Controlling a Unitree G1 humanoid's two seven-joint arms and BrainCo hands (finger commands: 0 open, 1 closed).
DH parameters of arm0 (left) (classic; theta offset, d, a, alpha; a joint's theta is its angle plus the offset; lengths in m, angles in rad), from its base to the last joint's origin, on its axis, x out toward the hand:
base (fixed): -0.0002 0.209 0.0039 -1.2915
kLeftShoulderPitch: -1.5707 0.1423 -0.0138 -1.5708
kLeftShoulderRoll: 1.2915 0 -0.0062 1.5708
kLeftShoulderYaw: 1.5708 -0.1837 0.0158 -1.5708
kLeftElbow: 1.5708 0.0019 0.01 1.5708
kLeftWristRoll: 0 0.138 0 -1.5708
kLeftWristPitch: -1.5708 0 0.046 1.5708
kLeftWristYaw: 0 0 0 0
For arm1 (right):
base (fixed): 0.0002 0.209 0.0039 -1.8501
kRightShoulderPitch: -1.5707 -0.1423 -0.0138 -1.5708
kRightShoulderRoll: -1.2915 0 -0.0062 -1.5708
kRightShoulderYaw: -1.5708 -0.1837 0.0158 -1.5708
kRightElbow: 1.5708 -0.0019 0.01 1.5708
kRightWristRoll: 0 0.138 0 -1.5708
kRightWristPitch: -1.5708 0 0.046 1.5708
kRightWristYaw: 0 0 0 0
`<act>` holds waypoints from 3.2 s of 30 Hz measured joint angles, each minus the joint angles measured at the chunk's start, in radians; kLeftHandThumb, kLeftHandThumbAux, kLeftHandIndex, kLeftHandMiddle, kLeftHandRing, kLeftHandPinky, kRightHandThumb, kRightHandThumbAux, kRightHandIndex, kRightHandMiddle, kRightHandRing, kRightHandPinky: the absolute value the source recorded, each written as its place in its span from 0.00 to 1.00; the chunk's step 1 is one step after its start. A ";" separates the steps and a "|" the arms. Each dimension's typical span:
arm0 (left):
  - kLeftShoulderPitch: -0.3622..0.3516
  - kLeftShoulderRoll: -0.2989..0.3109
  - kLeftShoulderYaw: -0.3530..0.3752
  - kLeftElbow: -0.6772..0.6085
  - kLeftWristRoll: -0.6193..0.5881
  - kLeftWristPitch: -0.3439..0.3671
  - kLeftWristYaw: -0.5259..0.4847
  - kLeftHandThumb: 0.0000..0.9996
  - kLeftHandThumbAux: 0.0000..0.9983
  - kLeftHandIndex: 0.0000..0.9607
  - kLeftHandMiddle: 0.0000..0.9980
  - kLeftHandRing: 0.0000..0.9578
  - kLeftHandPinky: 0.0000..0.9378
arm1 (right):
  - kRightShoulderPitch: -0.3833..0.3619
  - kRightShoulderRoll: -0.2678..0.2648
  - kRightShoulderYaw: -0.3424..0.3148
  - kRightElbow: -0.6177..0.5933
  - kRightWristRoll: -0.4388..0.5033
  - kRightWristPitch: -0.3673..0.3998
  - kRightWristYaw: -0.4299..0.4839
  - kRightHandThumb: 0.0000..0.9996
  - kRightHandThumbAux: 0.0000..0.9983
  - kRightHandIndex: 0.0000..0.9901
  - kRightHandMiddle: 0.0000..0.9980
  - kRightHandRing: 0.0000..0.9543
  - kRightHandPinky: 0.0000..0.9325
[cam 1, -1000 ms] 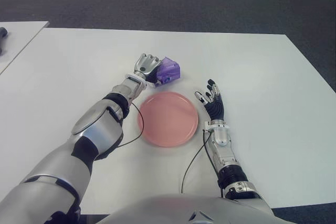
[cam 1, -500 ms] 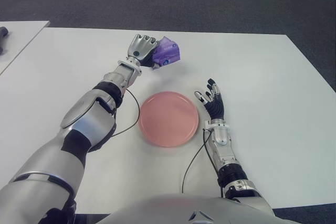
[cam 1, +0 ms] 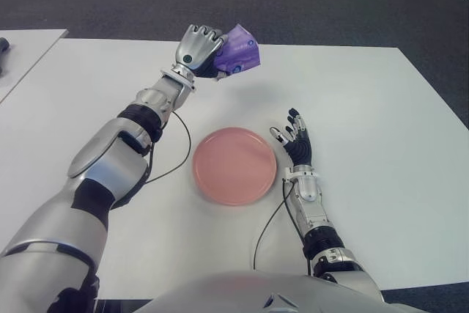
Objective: Put the tissue paper into the plate.
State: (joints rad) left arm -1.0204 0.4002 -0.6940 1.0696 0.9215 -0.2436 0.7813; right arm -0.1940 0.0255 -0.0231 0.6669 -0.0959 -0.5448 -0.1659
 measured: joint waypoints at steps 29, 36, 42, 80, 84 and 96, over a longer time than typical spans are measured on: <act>0.336 0.217 0.049 -0.675 0.073 -0.175 -0.257 0.95 0.65 0.41 0.52 0.56 0.87 | 0.001 0.002 -0.001 0.006 0.010 -0.020 0.011 0.15 0.59 0.00 0.00 0.00 0.02; 0.423 0.258 0.055 -0.756 0.086 -0.212 -0.364 0.95 0.65 0.41 0.52 0.56 0.86 | 0.006 0.001 -0.001 0.001 0.008 -0.019 0.012 0.14 0.59 0.00 0.00 0.00 0.02; 0.447 0.299 0.063 -0.811 0.064 -0.222 -0.584 0.95 0.65 0.40 0.51 0.56 0.86 | 0.002 0.000 -0.001 0.003 0.008 -0.015 0.016 0.14 0.60 0.00 0.00 0.00 0.02; 0.506 0.336 0.095 -0.958 0.111 -0.283 -0.877 0.85 0.67 0.41 0.55 0.86 0.90 | -0.041 -0.012 -0.019 0.076 0.023 -0.052 0.032 0.16 0.61 0.00 0.00 0.00 0.02; 0.514 0.331 0.099 -0.951 0.094 -0.295 -0.875 0.85 0.67 0.41 0.54 0.86 0.87 | -0.043 -0.014 -0.022 0.080 0.024 -0.052 0.036 0.16 0.62 0.00 0.00 0.00 0.02; 0.541 0.288 0.121 -0.817 -0.014 -0.446 -0.736 0.20 0.53 0.32 0.38 0.36 0.33 | -0.043 -0.018 -0.026 0.078 0.022 -0.051 0.036 0.15 0.61 0.00 0.00 0.00 0.02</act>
State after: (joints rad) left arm -0.4790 0.6880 -0.5726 0.2530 0.9074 -0.6891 0.0455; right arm -0.2371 0.0078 -0.0494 0.7452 -0.0739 -0.5961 -0.1299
